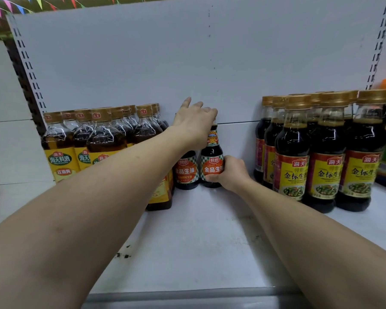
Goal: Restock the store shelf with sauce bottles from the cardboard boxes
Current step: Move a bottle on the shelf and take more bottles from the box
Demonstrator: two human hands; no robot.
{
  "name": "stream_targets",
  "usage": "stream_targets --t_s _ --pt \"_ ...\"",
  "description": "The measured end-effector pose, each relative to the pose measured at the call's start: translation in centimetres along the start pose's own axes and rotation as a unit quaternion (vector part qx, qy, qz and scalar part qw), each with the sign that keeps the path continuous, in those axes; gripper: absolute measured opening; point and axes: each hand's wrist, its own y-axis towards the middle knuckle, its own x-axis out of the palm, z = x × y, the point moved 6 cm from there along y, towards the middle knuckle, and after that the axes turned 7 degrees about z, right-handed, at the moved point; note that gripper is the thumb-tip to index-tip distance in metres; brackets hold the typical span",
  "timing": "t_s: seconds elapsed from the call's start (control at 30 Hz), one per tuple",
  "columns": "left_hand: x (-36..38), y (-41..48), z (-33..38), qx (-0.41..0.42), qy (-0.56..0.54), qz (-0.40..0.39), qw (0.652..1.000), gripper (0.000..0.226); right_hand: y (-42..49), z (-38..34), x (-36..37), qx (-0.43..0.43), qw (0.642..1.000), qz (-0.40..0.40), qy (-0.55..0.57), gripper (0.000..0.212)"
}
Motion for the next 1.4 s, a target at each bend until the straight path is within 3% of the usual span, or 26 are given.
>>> stream_targets --t_s 0.17,0.27,0.4,0.5,0.6,0.83,1.0,1.17,1.4 --pt "-0.1 -1.5 -0.4 -0.01 -0.026 -0.012 1.0 0.101 -1.3 -0.8 -0.8 0.013 0.999 -0.014 -0.027 0.069" --pt "-2.0 -2.5 -0.8 -0.018 -0.023 0.014 0.999 0.102 -2.1 -2.7 -2.3 -0.004 0.998 0.004 -0.055 0.071" --pt "-5.8 -4.5 -3.1 -0.037 0.002 0.059 0.998 0.094 -3.5 -8.1 -4.6 -0.086 0.99 0.088 -0.071 0.084" --pt "-8.1 -6.9 -5.7 -0.061 0.0 0.058 0.996 0.092 -4.8 -13.7 -6.0 -0.161 0.973 0.141 -0.085 0.08" --pt "-10.0 -10.2 -9.5 -0.089 0.006 0.065 0.994 0.089 -6.7 -19.2 -6.0 -0.235 0.952 0.156 -0.117 0.085" --pt "-11.6 -20.8 -20.2 -0.196 0.015 0.075 0.978 0.084 -12.5 -29.5 0.8 -0.355 0.923 0.099 -0.107 0.086" --pt "-12.1 -29.8 -26.8 -0.266 0.071 0.025 0.961 0.086 -18.0 -37.0 8.2 -0.445 0.887 0.03 -0.12 0.093" --pt "-11.7 -41.0 -31.7 -0.368 0.087 -0.019 0.926 0.083 -24.6 -41.8 15.5 -0.495 0.864 -0.037 -0.085 0.096" --pt "-7.6 -57.6 -33.2 -0.497 0.09 -0.113 0.856 0.079 -35.7 -43.6 26.0 -0.53 0.831 -0.169 -0.025 0.089"
